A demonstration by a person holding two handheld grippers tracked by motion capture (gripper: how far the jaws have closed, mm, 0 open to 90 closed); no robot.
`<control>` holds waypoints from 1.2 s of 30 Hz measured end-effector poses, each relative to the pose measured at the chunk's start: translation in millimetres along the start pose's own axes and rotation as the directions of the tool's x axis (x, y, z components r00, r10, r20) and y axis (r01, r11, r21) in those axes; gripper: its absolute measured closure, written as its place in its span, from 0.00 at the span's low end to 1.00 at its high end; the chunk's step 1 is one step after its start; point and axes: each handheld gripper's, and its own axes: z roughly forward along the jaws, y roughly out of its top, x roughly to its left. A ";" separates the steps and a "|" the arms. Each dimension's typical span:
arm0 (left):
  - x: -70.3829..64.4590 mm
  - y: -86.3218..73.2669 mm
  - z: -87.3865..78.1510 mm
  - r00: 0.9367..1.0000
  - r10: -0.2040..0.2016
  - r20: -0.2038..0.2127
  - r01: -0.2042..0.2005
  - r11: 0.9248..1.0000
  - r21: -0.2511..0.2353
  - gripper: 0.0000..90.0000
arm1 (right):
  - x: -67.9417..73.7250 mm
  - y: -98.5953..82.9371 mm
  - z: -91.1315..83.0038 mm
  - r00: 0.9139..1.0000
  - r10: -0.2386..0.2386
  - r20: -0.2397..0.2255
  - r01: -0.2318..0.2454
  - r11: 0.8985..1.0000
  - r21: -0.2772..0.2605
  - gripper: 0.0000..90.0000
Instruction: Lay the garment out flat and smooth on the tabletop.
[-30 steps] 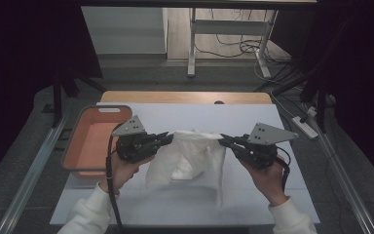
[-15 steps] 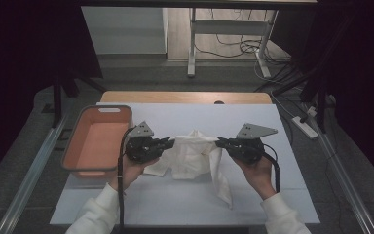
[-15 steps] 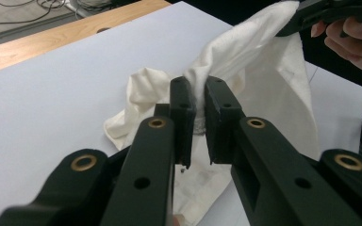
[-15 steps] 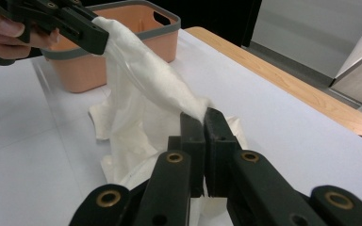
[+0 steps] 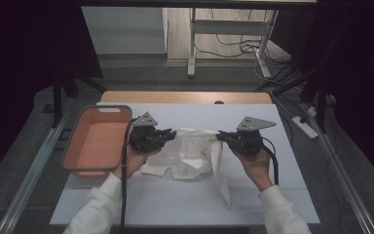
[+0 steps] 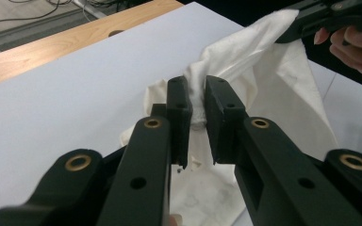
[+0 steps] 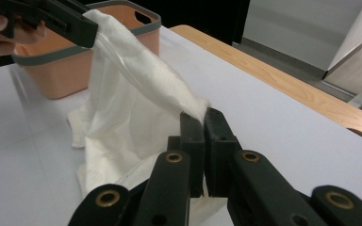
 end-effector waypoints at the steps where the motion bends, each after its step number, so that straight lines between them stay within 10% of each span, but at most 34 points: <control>1: 2.0 1.9 1.9 1.000 -0.004 -0.002 0.004 1.000 0.002 0.88 | -2.3 0.4 1.9 1.000 0.001 0.004 -0.001 1.000 0.001 0.97; 20: 28.6 21.1 37.3 0.998 -0.030 -0.054 0.031 0.999 0.022 0.85 | -37.6 6.9 28.6 0.998 0.060 0.034 -0.061 0.998 0.030 0.96; 24: 32.1 24.3 40.9 0.987 -0.073 -0.146 0.079 0.996 0.031 0.37 | -54.7 11.6 41.8 0.987 0.129 0.100 -0.136 0.988 0.071 0.58; 28: 25.5 21.4 30.2 0.993 -0.017 -0.120 0.024 0.998 0.057 0.30 | -59.9 10.6 37.9 0.975 0.206 0.084 -0.210 0.977 0.046 0.44; 36: 3.9 2.7 18.5 0.992 0.034 -0.122 -0.023 0.996 0.091 0.26 | -28.9 0.6 25.7 0.986 0.153 0.073 -0.158 0.986 0.061 0.38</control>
